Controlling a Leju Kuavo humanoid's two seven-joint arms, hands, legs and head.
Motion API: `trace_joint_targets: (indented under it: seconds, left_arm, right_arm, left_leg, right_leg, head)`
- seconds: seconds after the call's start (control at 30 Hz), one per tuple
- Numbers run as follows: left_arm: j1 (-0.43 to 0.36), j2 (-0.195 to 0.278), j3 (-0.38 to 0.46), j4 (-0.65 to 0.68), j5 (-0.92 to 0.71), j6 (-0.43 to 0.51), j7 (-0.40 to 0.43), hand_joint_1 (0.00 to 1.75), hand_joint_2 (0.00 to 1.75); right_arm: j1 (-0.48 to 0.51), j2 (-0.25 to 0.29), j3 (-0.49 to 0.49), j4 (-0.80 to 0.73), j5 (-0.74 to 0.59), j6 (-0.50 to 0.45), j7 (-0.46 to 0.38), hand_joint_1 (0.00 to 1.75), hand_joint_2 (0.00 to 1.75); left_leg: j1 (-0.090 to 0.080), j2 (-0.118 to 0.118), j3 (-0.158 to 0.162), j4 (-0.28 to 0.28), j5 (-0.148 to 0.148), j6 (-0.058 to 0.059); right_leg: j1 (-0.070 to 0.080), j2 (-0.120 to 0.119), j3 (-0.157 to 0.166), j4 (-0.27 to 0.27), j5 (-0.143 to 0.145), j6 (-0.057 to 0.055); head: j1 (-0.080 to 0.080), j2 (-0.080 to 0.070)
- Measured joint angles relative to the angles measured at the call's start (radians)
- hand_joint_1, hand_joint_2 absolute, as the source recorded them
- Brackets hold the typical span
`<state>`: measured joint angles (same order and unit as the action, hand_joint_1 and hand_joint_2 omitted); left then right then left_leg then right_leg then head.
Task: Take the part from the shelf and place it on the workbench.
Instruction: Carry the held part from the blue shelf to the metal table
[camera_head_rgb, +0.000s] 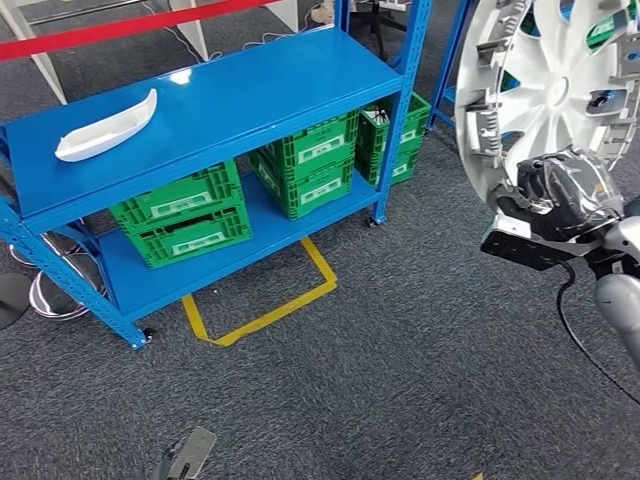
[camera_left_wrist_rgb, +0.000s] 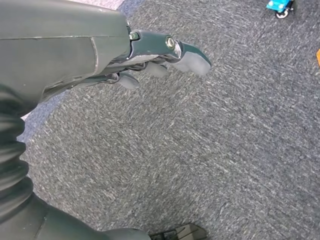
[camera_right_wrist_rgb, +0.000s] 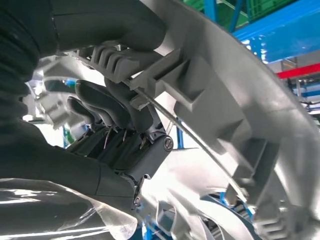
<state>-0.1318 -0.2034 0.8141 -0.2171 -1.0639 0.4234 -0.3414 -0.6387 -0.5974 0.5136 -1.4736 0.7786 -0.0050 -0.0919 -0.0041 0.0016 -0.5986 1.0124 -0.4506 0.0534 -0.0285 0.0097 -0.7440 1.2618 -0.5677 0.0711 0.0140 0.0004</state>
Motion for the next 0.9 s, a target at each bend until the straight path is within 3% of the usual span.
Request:
trace_joint_targets:
  seconds: [0.03, 0.07, 0.17, 0.23, 0.3, 0.37, 0.4, 0.47, 0.53, 0.57, 0.6, 0.67, 0.7, 0.77, 0.83, 0.9]
  left_arm:
    - [0.001, 0.000, 0.000, 0.000, 0.000, 0.000, 0.000, 0.00, 1.75]
    - [0.001, 0.000, 0.000, 0.000, 0.000, 0.000, 0.000, 0.00, 1.75]
    - [0.000, 0.000, 0.000, 0.000, 0.000, -0.001, 0.000, 0.00, 1.75]
    - [-0.001, 0.000, -0.001, 0.000, 0.000, -0.001, 0.000, 0.00, 1.75]
    - [-0.001, 0.001, -0.001, 0.000, -0.001, -0.002, 0.000, 0.00, 1.75]
    - [-0.002, 0.001, -0.001, 0.000, -0.001, -0.002, 0.000, 0.00, 1.75]
    - [-0.002, 0.001, -0.001, 0.000, -0.001, -0.002, 0.000, 0.00, 1.75]
    - [-0.002, 0.001, -0.002, 0.000, -0.002, -0.003, 0.000, 0.00, 1.75]
    - [-0.002, 0.001, -0.003, 0.000, -0.002, -0.004, 0.000, 0.00, 1.75]
    - [-0.002, 0.001, -0.003, 0.000, -0.002, -0.004, 0.000, 0.00, 1.75]
    - [-0.002, 0.001, -0.004, 0.000, -0.002, -0.004, 0.000, 0.00, 1.75]
    - [-0.003, 0.002, -0.004, 0.000, -0.002, -0.004, 0.000, 0.00, 1.75]
    - [-0.003, 0.003, -0.004, 0.000, -0.002, -0.004, 0.000, 0.00, 1.75]
    - [-0.004, 0.003, -0.004, 0.000, -0.002, -0.004, 0.001, 0.00, 1.75]
    - [-0.006, 0.001, -0.005, 0.000, -0.001, -0.004, 0.003, 0.00, 1.75]
    - [-0.009, 0.000, -0.005, 0.000, -0.001, -0.003, 0.003, 0.00, 1.75]
  right_arm:
    - [0.002, 0.000, 0.000, 0.000, 0.000, 0.000, 0.000, 1.75, 1.75]
    - [0.004, 0.000, 0.000, 0.000, 0.000, 0.000, 0.000, 1.75, 1.75]
    - [0.001, 0.000, -0.001, 0.000, 0.001, 0.000, 0.000, 1.75, 1.75]
    - [-0.003, 0.000, -0.002, -0.001, 0.002, 0.001, 0.001, 1.75, 1.75]
    - [-0.003, 0.000, -0.002, -0.002, 0.003, 0.004, 0.003, 1.75, 1.75]
    - [-0.005, 0.000, -0.004, -0.002, 0.005, 0.007, 0.005, 1.75, 1.75]
    - [-0.007, 0.000, -0.004, -0.002, 0.005, 0.009, 0.005, 1.75, 1.75]
    - [-0.010, 0.000, -0.005, -0.002, 0.005, 0.013, 0.006, 1.75, 1.75]
    - [-0.009, 0.000, -0.004, -0.002, 0.005, 0.017, 0.006, 1.75, 1.75]
    - [-0.009, 0.000, -0.004, -0.002, 0.005, 0.017, 0.006, 1.75, 1.75]
    - [-0.010, 0.000, -0.004, -0.002, 0.005, 0.018, 0.006, 1.75, 1.75]
    - [-0.014, 0.000, -0.005, -0.002, 0.005, 0.018, 0.006, 1.75, 1.75]
    - [-0.017, 0.000, -0.005, -0.002, 0.005, 0.018, 0.006, 1.75, 1.75]
    - [-0.020, 0.000, -0.005, -0.003, 0.005, 0.018, 0.006, 1.75, 1.75]
    - [-0.019, -0.001, -0.006, -0.003, 0.005, 0.018, 0.006, 1.75, 1.75]
    - [-0.021, -0.004, -0.007, -0.003, 0.005, 0.018, 0.006, 1.75, 1.75]
  left_leg:
    - [0.000, 0.005, -0.001, 0.001, 0.000, 0.000]
    - [0.000, 0.010, -0.001, 0.002, 0.000, 0.000]
    - [-0.001, 0.023, -0.003, 0.014, -0.007, -0.010]
    - [-0.006, 0.030, -0.009, 0.023, -0.010, -0.020]
    - [-0.009, 0.038, -0.012, 0.027, -0.010, -0.025]
    - [-0.006, 0.033, -0.019, 0.048, -0.031, -0.034]
    - [-0.004, 0.025, -0.033, 0.084, -0.056, -0.040]
    - [-0.001, 0.013, -0.083, 0.208, -0.122, -0.047]
    - [0.001, 0.011, -0.122, 0.302, -0.151, -0.047]
    - [0.000, 0.010, -0.121, 0.300, -0.137, -0.044]
    - [0.000, 0.007, -0.103, 0.260, -0.106, -0.038]
    - [-0.002, -0.015, -0.044, 0.131, -0.036, -0.021]
    - [-0.003, -0.026, -0.022, 0.080, -0.017, -0.014]
    - [-0.006, -0.036, -0.008, 0.043, -0.014, -0.006]
    - [-0.005, -0.026, -0.004, 0.022, -0.011, -0.005]
    - [0.000, -0.015, 0.002, 0.001, -0.002, -0.001]
  right_leg:
    - [0.000, -0.001, -0.011, 0.028, -0.003, 0.003]
    - [-0.001, -0.004, -0.002, 0.016, 0.012, 0.005]
    - [0.000, -0.034, 0.101, -0.168, 0.089, 0.008]
    - [0.004, -0.047, 0.136, -0.231, 0.097, -0.003]
    - [0.005, -0.037, 0.134, -0.231, 0.097, -0.020]
    - [0.002, -0.028, 0.132, -0.232, 0.101, -0.033]
    - [0.000, -0.023, 0.132, -0.233, 0.103, -0.039]
    - [0.001, -0.013, 0.131, -0.232, 0.104, -0.045]
    - [0.003, -0.001, 0.131, -0.232, 0.104, -0.047]
    - [0.004, 0.005, 0.131, -0.232, 0.105, -0.047]
    - [0.006, 0.012, 0.132, -0.232, 0.105, -0.047]
    - [0.008, 0.024, 0.133, -0.232, 0.105, -0.045]
    - [0.008, 0.029, 0.131, -0.232, 0.107, -0.043]
    - [0.005, 0.038, 0.124, -0.234, 0.112, -0.034]
    - [0.002, 0.043, 0.115, -0.238, 0.116, -0.022]
    - [0.004, 0.027, 0.095, -0.209, 0.093, -0.013]
  head:
    - [0.000, 0.000]
    - [0.000, 0.000]
    - [0.001, 0.000]
    - [0.002, 0.000]
    - [0.000, 0.000]
    - [-0.001, 0.000]
    - [-0.002, 0.000]
    - [-0.004, 0.000]
    - [-0.004, 0.000]
    - [-0.004, 0.000]
    - [-0.004, 0.000]
    - [-0.003, 0.000]
    - [-0.003, 0.000]
    - [-0.004, 0.000]
    - [-0.006, 0.000]
    - [-0.002, 0.000]
